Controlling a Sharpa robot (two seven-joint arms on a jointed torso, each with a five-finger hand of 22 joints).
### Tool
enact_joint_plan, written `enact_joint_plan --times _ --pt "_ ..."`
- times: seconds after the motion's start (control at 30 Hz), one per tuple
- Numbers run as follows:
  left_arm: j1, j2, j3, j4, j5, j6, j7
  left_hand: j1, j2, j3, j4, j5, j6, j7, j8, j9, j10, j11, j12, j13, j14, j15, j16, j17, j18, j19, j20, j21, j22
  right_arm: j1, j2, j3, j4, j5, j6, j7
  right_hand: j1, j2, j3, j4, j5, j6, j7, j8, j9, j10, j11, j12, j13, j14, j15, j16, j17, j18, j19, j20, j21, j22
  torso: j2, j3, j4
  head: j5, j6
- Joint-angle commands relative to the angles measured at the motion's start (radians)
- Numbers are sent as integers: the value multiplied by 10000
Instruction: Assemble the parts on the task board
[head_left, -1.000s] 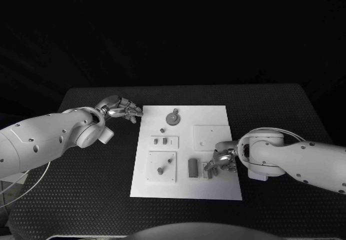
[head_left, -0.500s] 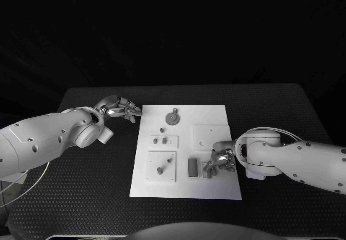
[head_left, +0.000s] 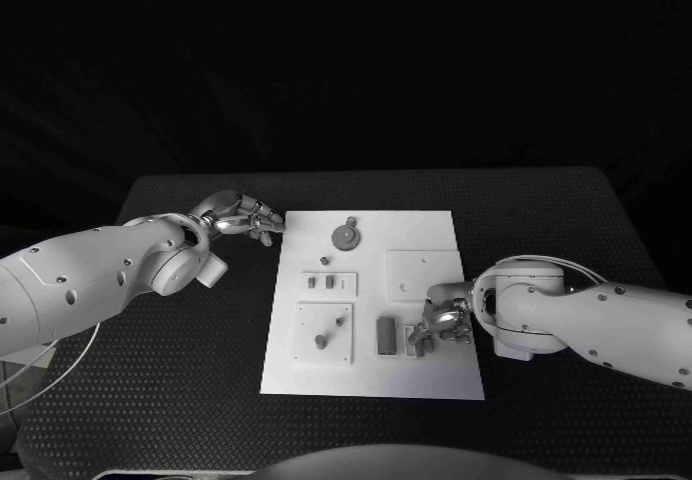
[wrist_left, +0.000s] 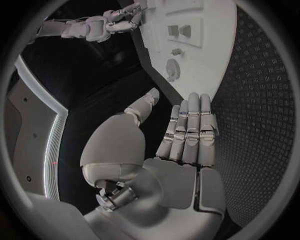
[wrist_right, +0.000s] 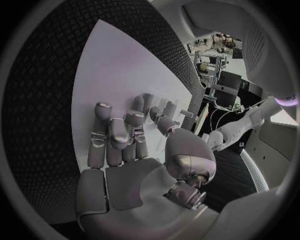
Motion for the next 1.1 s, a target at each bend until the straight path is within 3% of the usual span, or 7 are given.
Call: enact_joint_plan --times 0.03,1.1 --pt "6 13 3 15 31 136 69 -73 -7 2 82 -35 6 -6 -13 -8 -26 20 57 -13 69 1 -60 18 -13 -42 -3 44 -14 -151 -85 -135 -113 -348 424 -386 99 34 3 -47 -37 -73 45 -75 -12 92 -10 28 10 -22 -63 43 -11 144 -14 -60 35 192 2 1 -3 -6 2" --pt "6 4 -4 17 31 144 58 -85 2 10 117 -35 -1 -4 -15 -12 -35 23 53 -22 72 3 -92 47 -13 -48 0 42 -21 -150 -349 -132 -46 -541 267 -713 373 32 29 -141 -38 -59 43 -75 -1 127 -11 26 9 13 -61 58 42 144 1 -69 58 194 2 -3 4 -24 34"
